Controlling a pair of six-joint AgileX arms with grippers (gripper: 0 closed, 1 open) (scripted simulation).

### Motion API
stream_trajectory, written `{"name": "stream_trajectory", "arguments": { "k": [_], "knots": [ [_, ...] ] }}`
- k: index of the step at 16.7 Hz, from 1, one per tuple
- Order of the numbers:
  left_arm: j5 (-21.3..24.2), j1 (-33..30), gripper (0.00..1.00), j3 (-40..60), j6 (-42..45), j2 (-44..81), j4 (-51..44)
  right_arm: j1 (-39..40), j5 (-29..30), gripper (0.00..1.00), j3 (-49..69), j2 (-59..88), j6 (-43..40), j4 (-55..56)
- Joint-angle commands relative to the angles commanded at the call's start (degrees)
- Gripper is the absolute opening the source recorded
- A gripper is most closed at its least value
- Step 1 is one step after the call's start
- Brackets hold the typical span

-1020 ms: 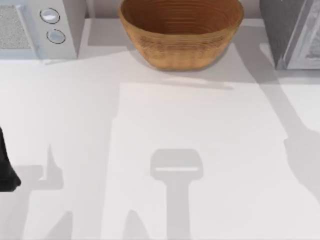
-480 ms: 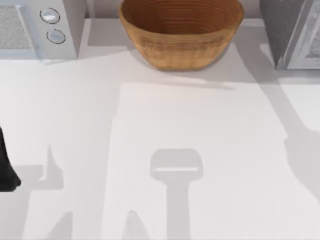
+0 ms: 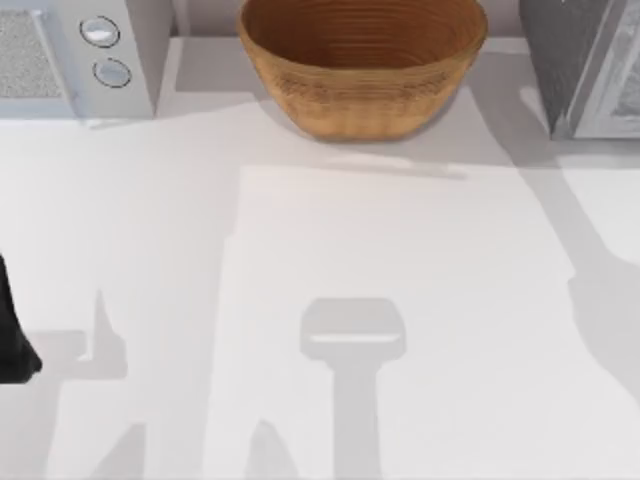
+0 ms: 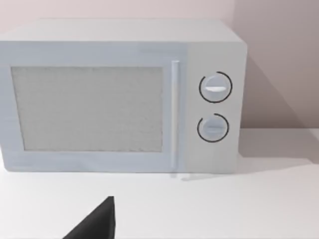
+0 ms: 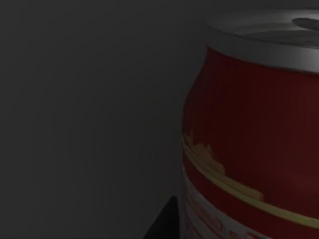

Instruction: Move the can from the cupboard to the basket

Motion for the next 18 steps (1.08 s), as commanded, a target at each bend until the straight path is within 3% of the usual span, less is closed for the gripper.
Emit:
{"name": "stream_trajectory", "arguments": {
  "k": [5, 13, 18],
  "knots": [
    [0.0, 0.0, 1.0, 0.0, 0.0, 0.0, 0.0, 2.2, 1.9, 0.0, -2.5, -4.3, 0.2, -1.9],
    [0.0, 0.0, 1.0, 0.0, 0.0, 0.0, 0.0, 12.2, 11.7, 0.0, -14.0, -26.0, 0.1, -11.8],
    [0.0, 0.0, 1.0, 0.0, 0.0, 0.0, 0.0, 13.3, 12.7, 0.0, -15.1, -27.8, 0.1, -12.9]
  ]
}}
